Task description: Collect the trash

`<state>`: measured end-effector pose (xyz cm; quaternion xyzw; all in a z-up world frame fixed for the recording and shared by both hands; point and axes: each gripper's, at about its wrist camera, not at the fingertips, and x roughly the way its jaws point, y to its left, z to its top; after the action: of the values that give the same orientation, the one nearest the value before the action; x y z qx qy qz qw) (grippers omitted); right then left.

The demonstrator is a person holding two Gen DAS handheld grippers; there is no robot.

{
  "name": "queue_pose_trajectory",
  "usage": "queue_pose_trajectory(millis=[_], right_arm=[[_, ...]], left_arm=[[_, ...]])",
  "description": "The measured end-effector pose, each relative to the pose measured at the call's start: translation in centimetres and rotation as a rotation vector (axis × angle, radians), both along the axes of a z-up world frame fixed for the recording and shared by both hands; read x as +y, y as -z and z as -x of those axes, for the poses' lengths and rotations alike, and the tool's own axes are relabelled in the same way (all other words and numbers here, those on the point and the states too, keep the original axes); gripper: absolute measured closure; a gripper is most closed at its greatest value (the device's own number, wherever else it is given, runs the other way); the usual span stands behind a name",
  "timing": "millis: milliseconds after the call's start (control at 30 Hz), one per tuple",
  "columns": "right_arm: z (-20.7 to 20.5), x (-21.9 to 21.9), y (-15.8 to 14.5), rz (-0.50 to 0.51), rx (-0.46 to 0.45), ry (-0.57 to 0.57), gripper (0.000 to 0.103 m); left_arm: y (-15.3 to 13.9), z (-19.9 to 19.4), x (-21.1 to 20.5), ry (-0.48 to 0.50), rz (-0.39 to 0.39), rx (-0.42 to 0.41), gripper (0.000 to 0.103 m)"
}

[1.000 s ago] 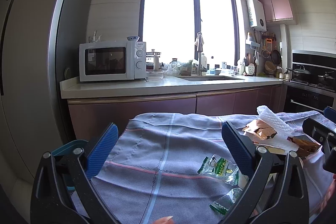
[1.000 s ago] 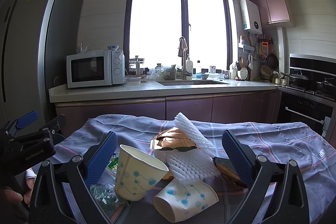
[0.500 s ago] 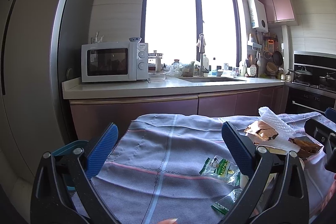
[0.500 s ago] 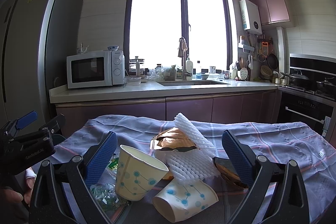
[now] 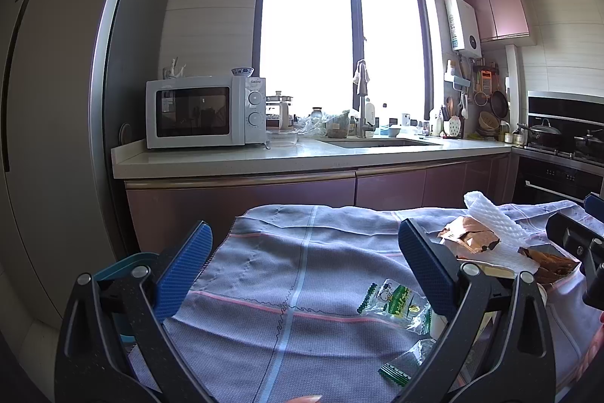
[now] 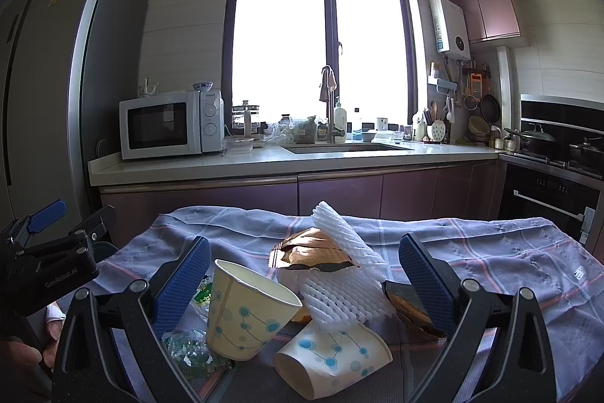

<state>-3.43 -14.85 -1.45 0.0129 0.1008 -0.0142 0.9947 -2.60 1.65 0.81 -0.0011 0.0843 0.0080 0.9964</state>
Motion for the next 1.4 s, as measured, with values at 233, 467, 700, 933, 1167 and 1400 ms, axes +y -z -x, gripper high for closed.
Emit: queue_pose_trajectory(millis=[233, 467, 700, 933, 1167, 1400], right_arm=[[-0.1, -0.1, 0.1, -0.005, 0.003, 0.002, 0.007], [-0.2, -0.2, 0.1, -0.009, 0.007, 0.000, 0.007], [-0.2, -0.3, 0.2, -0.009, 0.008, 0.000, 0.007], [-0.5, -0.8, 0.3, -0.021, 0.021, -0.005, 0.007], [-0.9, -1.5, 0.7, -0.026, 0.052, -0.004, 0.007], [-1.3, -4.2, 1.1, -0.067, 0.118, 0.038, 0.007]], left_arm=[[0.0, 0.1, -0.1, 0.003, -0.001, 0.001, 0.006], [0.1, 0.0, -0.3, 0.006, -0.006, 0.005, 0.006], [0.2, -0.3, -0.6, 0.013, -0.010, 0.012, 0.006], [0.5, -0.7, -1.0, 0.024, -0.015, 0.026, 0.006], [1.1, -1.7, -1.2, 0.039, -0.019, 0.065, 0.006], [2.4, -3.1, -1.7, 0.102, -0.036, 0.158, 0.006]])
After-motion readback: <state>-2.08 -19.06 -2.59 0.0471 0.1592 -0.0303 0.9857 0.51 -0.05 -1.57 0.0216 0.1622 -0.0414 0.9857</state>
